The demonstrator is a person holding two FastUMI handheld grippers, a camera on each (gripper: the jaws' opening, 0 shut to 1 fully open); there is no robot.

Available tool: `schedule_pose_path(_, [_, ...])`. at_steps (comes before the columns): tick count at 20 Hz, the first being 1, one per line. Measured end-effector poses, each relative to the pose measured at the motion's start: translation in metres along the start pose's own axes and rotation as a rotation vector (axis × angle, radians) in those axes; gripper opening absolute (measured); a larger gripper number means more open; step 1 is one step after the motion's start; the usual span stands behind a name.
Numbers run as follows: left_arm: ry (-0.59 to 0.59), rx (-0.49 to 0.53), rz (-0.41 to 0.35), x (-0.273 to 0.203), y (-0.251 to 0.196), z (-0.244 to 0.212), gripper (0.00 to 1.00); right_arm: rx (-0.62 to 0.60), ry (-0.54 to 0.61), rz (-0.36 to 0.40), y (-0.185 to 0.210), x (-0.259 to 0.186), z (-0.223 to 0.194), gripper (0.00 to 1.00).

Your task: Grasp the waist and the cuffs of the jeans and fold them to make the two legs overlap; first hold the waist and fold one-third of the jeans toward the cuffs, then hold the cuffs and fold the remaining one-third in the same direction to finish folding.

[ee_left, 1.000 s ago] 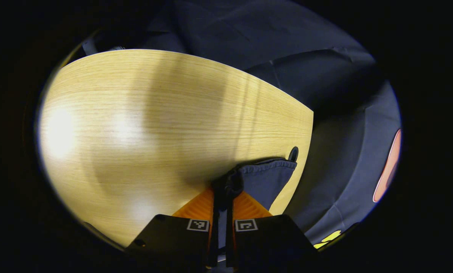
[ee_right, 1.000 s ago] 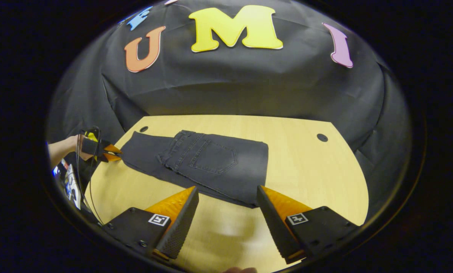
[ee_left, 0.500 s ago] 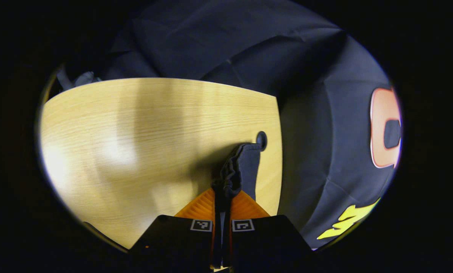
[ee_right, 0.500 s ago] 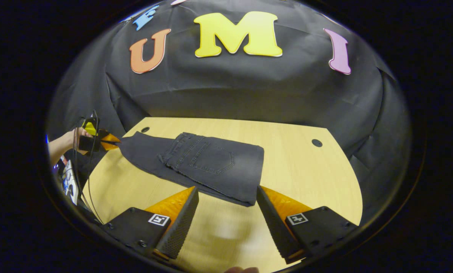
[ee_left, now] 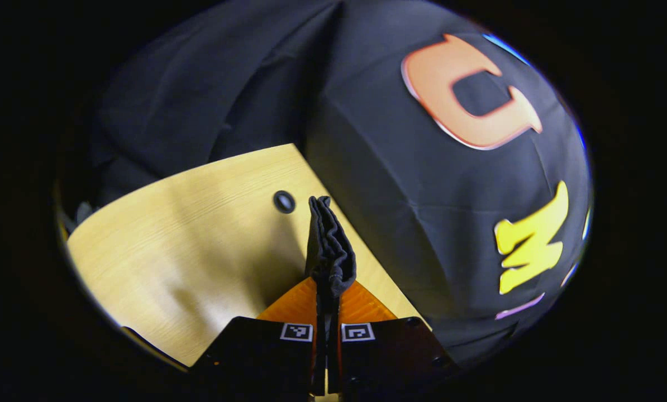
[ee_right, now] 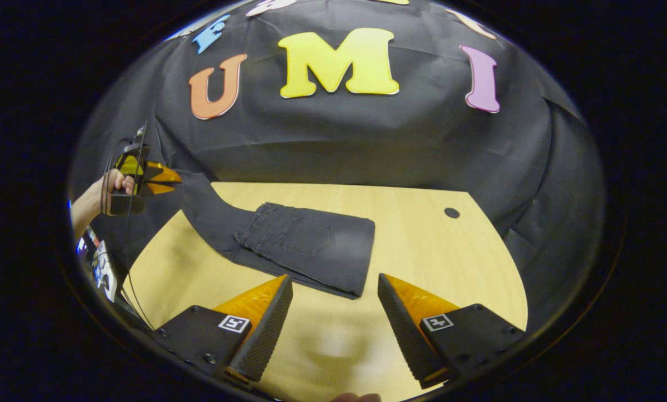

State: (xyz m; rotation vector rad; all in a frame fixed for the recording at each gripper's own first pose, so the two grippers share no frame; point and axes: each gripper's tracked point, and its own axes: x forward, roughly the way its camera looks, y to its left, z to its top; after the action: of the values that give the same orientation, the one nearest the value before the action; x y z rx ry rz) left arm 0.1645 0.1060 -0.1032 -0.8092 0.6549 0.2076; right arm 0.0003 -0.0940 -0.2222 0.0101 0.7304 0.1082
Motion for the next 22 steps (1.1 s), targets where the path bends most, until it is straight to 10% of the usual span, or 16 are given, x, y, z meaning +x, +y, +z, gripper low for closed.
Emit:
schedule_pose_path(11, [0.064, 0.384, -0.239, -0.006, -0.163, -0.139, 0.05, 0.072, -0.035, -0.087, -0.061, -0.043, -0.013, 0.96])
schedule_pose_path(22, [0.187, 0.700, -0.164, 0.038, -0.155, -0.292, 0.05, 0.115, 0.022, -0.219, -0.141, -0.081, -0.056, 0.93])
